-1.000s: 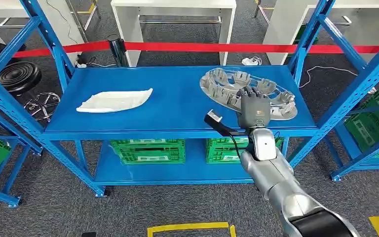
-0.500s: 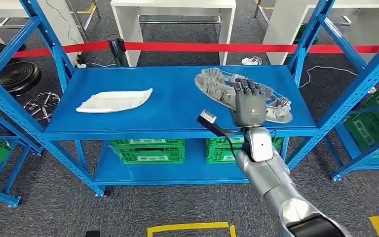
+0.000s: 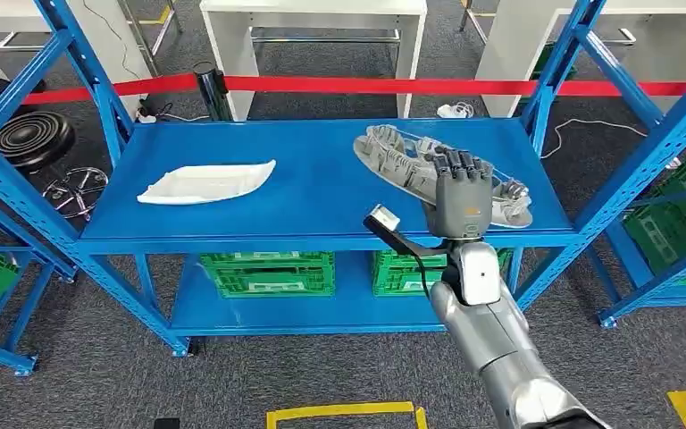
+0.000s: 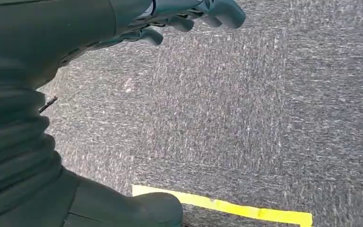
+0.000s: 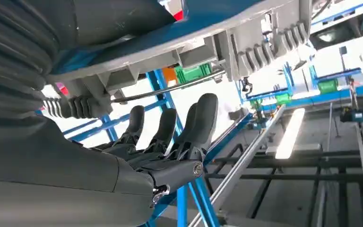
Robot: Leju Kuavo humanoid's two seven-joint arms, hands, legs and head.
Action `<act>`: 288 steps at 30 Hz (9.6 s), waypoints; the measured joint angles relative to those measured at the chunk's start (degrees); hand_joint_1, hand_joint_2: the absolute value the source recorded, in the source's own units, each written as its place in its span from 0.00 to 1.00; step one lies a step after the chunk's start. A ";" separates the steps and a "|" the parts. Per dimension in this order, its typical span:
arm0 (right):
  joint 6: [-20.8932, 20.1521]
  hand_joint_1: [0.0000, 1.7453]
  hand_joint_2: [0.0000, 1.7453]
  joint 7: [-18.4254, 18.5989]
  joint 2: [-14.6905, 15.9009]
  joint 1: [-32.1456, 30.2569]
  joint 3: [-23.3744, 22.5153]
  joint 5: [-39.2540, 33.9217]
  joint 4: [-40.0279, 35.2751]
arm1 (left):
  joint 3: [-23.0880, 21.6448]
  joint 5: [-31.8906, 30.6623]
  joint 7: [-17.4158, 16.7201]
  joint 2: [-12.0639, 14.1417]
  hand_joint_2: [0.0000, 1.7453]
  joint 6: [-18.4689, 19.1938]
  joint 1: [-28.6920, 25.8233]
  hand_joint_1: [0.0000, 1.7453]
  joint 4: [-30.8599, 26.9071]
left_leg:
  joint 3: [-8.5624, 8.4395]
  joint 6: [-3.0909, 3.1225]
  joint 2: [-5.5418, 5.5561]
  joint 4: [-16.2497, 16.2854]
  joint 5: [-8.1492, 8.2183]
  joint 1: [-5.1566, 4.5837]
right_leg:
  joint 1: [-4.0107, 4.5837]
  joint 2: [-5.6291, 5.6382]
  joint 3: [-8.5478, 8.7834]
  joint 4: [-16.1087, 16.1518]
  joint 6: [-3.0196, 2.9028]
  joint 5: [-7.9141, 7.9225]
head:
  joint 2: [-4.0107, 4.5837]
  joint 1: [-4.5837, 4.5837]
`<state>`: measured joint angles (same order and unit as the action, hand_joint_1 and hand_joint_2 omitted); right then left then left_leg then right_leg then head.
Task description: Take the parts from the cabinet and place them on the table.
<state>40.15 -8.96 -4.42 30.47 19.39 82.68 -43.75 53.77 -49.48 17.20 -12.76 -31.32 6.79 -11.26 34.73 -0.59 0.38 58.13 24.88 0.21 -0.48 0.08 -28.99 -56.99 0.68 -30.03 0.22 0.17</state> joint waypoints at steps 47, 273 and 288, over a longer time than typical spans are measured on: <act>0.00 0.48 1.00 -0.29 0.81 -2.18 -1.51 1.14 -1.64 | -0.57 0.00 -0.55 -0.02 1.00 0.81 -0.74 0.00 0.07 | -0.01 0.00 0.00 0.00 0.00 0.00 | 0.00 0.00 -0.01 0.00 0.00 0.00 | -0.02 0.00; -0.09 1.00 0.00 -31.10 -5.88 -32.85 -2.14 -38.05 -57.36 | -3.08 -9.51 -0.33 2.10 0.00 0.33 -2.25 0.00 0.00 | -7.73 0.01 -0.14 -1.19 6.57 -0.78 | -0.29 -0.40 -8.68 -1.37 -0.27 8.20 | -0.02 -0.37; -0.07 1.00 0.00 -31.04 -4.76 -32.04 -0.16 -39.91 -55.85 | -2.73 -7.26 6.99 2.45 0.00 -1.07 -2.11 0.00 -0.09 | 2.33 -0.15 -0.77 0.68 -2.20 -0.38 | 0.75 0.03 0.21 -1.52 -1.37 -1.41 | -0.02 0.15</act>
<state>40.08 -40.00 -9.18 -1.57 19.23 42.77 -99.60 51.04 -56.74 24.20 -10.32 -32.39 4.68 -11.34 37.06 -0.74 -0.40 58.81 22.68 -0.18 0.28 0.11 -28.78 -58.52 -0.69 -31.44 0.20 0.33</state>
